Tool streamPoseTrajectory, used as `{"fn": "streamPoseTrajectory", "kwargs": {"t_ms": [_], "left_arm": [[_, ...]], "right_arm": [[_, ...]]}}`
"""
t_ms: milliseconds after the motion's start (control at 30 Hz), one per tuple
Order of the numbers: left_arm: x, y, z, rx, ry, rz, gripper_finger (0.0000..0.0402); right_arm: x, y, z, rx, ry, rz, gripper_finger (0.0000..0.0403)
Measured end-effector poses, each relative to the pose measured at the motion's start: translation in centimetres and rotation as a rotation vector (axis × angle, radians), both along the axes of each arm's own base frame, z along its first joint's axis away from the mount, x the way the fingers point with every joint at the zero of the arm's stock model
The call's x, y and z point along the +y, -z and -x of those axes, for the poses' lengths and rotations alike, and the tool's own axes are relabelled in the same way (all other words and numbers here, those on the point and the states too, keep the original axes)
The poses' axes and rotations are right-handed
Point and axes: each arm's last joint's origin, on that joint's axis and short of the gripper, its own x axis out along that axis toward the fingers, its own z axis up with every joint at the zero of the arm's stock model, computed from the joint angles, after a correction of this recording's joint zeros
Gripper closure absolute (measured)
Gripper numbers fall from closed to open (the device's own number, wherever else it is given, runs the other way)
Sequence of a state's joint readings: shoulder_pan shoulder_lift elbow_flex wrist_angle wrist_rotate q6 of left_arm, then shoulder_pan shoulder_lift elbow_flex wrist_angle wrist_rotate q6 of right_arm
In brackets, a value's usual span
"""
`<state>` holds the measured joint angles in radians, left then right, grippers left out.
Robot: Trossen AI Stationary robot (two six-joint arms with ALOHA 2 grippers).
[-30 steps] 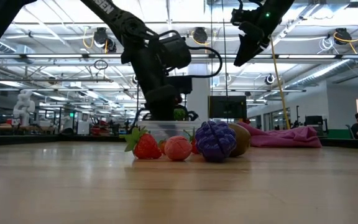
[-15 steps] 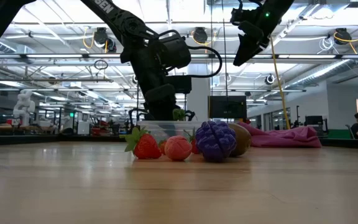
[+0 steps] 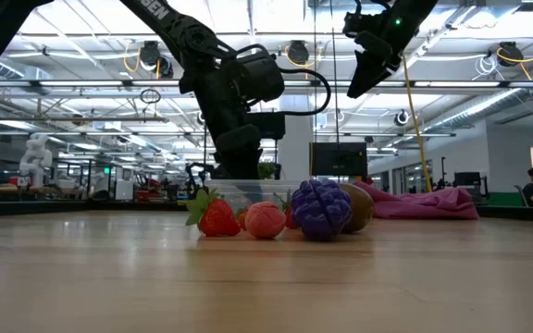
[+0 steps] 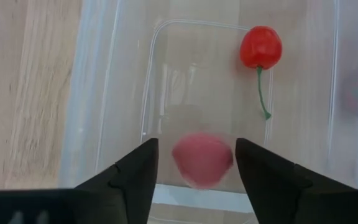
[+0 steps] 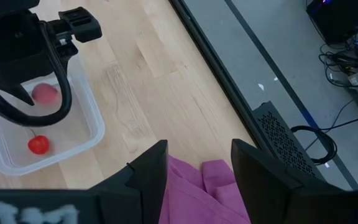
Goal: Pick and placing Produce into tupperware
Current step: Put the left peach into the transparent bin, then put the bottom strawberry into the transparent bin
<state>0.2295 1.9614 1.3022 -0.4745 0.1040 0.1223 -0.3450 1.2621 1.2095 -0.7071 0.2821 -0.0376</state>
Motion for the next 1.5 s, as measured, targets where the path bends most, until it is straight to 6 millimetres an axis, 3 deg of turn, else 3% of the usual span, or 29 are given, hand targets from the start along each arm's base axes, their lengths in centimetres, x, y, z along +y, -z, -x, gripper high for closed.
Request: {"fn": "streamPoseTrajectory", "kwargs": {"t_ms": [200,400,567,667,833,1000,1267,1500], "left_arm": [[-0.1,-1.9,0.4,-0.036,-0.001,-0.01,0.0174],[-1.0,-6.4,2.5,-0.062,-0.027,-0.058,0.0174],[-3.7,-10.4,5.1,-0.073,-0.052,-0.025,0.0174],[-6.8,-10.9,5.2,-0.075,-0.008,0.026,0.0174],[-12.1,-9.0,4.0,-0.043,0.094,0.062,0.0174],[-15.1,-5.8,3.0,0.041,0.132,0.089,0.0174],[-17.2,-2.6,2.0,0.102,0.154,0.095,0.0174],[-17.4,-0.7,1.5,0.128,0.154,0.057,0.0174]], "right_arm": [[0.0,0.0,0.0,-0.005,0.008,-0.005,0.0234],[0.0,0.0,0.0,-0.005,0.008,-0.006,0.0234],[0.0,0.0,0.0,-0.011,0.019,-0.014,0.0234],[0.0,0.0,0.0,-0.008,0.018,-0.015,0.0234],[0.0,0.0,0.0,-0.011,0.019,-0.014,0.0234],[0.0,0.0,0.0,-0.012,0.019,-0.014,0.0234],[0.0,0.0,0.0,-0.011,0.024,-0.019,0.0234],[0.0,0.0,0.0,-0.011,0.024,-0.019,0.0234]]}}
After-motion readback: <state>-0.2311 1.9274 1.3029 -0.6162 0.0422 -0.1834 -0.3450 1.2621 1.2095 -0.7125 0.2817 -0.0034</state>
